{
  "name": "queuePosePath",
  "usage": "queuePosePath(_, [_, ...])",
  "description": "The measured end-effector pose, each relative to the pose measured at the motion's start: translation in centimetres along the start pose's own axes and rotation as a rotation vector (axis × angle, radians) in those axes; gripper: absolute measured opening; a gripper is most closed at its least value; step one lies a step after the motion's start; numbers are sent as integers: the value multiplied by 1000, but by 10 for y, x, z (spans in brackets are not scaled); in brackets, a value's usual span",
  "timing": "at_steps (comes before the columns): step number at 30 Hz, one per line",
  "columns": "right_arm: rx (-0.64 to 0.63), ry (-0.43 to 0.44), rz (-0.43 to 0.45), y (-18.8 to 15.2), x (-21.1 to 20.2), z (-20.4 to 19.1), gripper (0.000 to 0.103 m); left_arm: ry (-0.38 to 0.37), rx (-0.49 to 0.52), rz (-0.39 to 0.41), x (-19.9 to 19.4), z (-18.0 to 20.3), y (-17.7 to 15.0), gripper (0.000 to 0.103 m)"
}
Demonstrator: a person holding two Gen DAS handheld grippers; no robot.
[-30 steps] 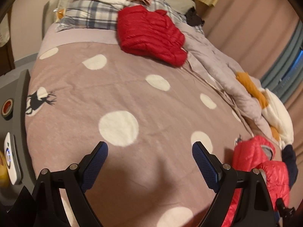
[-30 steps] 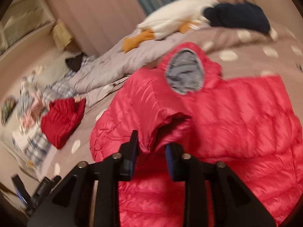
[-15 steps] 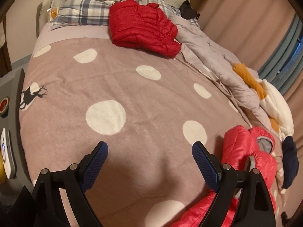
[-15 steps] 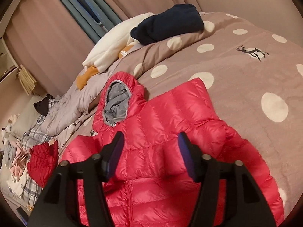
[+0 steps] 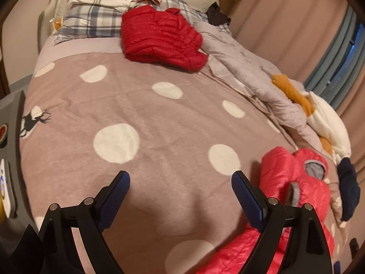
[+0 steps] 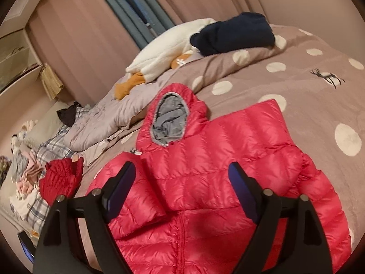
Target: Fold large clothes
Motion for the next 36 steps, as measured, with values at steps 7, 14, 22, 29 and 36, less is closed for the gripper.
queuePosePath(7, [-125, 111, -133, -53, 29, -51, 100, 6, 28, -10, 3, 14, -2, 90])
queuePosePath(14, [-364, 158, -253, -135, 75, -111, 101, 36, 16, 5, 5, 7, 2, 90])
queuePosePath(22, [-229, 79, -219, -108, 95, -79, 26, 56, 24, -1, 7, -2, 2, 90])
queuePosePath(29, [67, 87, -136, -35, 57, -16, 32, 4, -13, -38, 9, 7, -5, 90])
queuePosePath(36, [264, -152, -1, 20, 20, 99, 32, -53, 47, -38, 3, 37, -9, 90])
Point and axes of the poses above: each gripper's, at about its wrist camera, not at the fingertips, and x roughly the way its jaws point, z to its right, y to its top, the point moved 10 cm from there along x, roughly the way its jaws point, and after that the axes turned 14 degrees about x, right-handed, at the moved point
